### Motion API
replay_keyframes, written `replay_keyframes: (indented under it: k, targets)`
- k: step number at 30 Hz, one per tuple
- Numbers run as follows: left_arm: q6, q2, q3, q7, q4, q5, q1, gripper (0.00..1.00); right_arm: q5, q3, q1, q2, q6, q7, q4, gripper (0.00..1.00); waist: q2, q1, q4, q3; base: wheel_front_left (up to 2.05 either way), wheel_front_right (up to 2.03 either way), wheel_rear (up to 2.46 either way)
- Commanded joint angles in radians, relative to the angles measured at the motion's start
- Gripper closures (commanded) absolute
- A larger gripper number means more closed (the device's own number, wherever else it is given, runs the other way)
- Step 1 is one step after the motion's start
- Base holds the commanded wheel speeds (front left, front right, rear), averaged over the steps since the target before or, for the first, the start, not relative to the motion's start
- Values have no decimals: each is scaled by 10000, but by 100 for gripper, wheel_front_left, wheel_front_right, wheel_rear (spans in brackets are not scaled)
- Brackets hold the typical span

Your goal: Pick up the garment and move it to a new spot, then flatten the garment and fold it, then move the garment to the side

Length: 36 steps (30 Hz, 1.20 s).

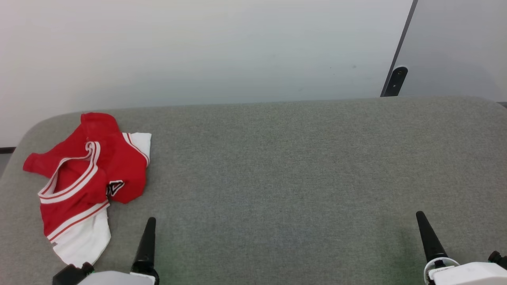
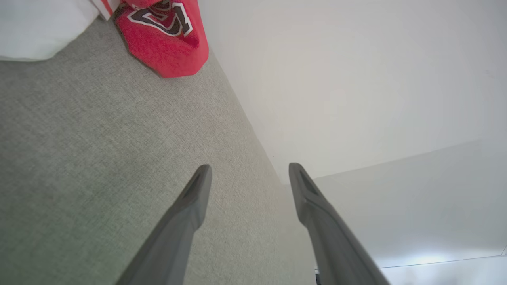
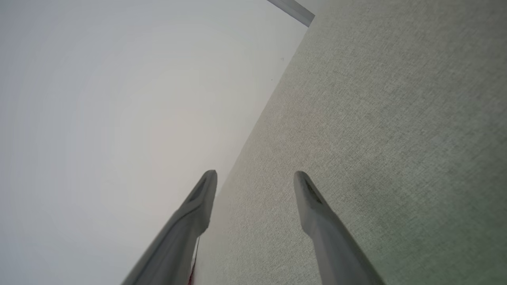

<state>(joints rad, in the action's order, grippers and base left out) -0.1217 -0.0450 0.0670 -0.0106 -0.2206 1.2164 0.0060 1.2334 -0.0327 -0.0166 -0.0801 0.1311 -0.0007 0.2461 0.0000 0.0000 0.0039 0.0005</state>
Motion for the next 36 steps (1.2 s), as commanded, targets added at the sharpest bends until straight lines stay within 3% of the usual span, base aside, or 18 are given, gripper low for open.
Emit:
replay_keyframes:
  k: [1,15,36]
  targets:
    - [70,-35,7,-100,213,-499,-60,0,-487,38,-23,-83,0,-91,-200,0,0,0,0,-3,0,0,0]
    - [451,-28,-339,-609,741,-3648,281,0,-3327,136,170,8,-1,-422,-584,0,0,0,-28,2,0,0,0]
    - [909,-131,-903,-1247,1142,-6745,683,0,-6428,474,406,-88,-2,-813,-1036,0,0,0,-26,2,0,0,0]
